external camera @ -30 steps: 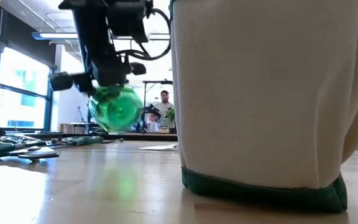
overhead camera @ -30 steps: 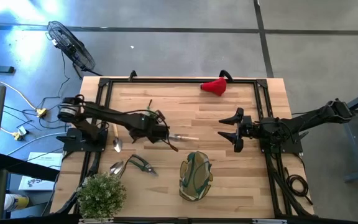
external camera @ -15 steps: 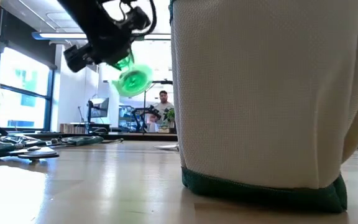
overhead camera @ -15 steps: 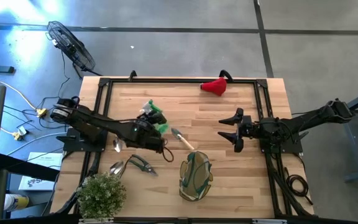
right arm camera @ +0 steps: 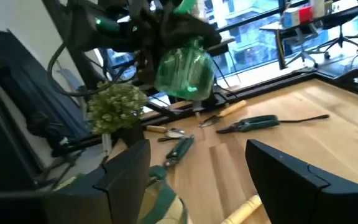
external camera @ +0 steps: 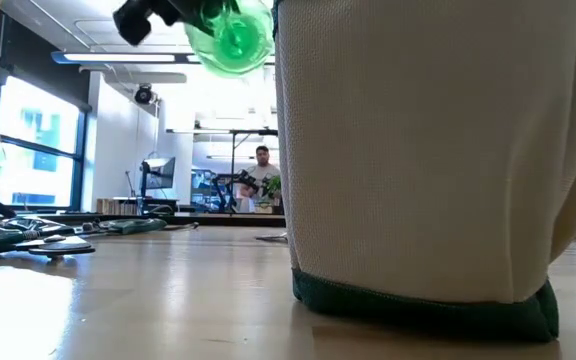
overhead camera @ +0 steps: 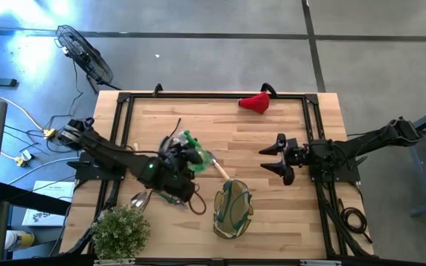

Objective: Pick & Place Garden tools in Gardening bag
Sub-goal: Put the green spray bottle into the green gardening bag

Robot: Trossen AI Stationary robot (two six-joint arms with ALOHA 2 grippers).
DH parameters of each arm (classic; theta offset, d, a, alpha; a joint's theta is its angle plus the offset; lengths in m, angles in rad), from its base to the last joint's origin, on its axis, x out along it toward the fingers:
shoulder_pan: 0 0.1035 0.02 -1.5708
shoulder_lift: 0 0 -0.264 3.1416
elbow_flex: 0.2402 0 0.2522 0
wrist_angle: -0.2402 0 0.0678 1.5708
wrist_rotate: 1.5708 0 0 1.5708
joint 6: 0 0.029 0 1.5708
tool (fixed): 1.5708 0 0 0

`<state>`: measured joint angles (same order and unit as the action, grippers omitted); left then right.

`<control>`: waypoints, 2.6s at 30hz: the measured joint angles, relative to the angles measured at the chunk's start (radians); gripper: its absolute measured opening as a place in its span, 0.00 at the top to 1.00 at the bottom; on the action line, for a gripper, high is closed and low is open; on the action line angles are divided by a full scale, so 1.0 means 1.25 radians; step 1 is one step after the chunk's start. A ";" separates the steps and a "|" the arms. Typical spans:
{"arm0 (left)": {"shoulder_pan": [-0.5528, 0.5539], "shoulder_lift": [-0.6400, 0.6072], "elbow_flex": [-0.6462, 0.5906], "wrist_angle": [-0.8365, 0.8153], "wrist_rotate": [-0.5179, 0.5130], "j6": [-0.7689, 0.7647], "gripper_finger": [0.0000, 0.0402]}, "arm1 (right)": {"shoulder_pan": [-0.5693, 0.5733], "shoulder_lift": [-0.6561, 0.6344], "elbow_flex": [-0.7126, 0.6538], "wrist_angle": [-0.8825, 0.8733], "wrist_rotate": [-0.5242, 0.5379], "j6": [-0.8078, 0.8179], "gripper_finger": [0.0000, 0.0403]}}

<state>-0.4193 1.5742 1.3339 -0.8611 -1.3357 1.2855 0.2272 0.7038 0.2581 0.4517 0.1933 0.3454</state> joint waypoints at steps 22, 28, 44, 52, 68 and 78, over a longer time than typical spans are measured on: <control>-0.022 -0.037 0.008 0.589 0.379 0.360 0.67 | 0.000 0.205 0.086 0.374 -0.226 -0.181 0.36; -0.013 -0.177 0.011 0.657 0.765 0.217 0.67 | -0.001 0.246 0.126 0.340 -0.252 -0.218 0.36; 0.147 -0.159 0.008 0.781 1.546 -0.090 0.67 | 0.000 0.319 0.237 0.379 -0.387 -0.280 0.36; 0.147 -0.140 0.008 0.845 1.601 -0.121 0.67 | 0.000 0.511 0.253 0.676 -0.358 -0.291 0.36; 0.147 -0.099 0.008 0.882 1.682 -0.185 0.67 | 0.007 0.676 0.430 0.702 -0.371 -0.247 0.36; 0.147 -0.101 0.008 0.876 1.692 -0.233 0.67 | 0.007 0.676 0.443 0.641 -0.368 -0.167 0.36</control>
<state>-0.2352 1.4483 1.3445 0.2345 0.7799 0.9944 0.2356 1.5482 0.8116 1.2526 -0.2670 0.1361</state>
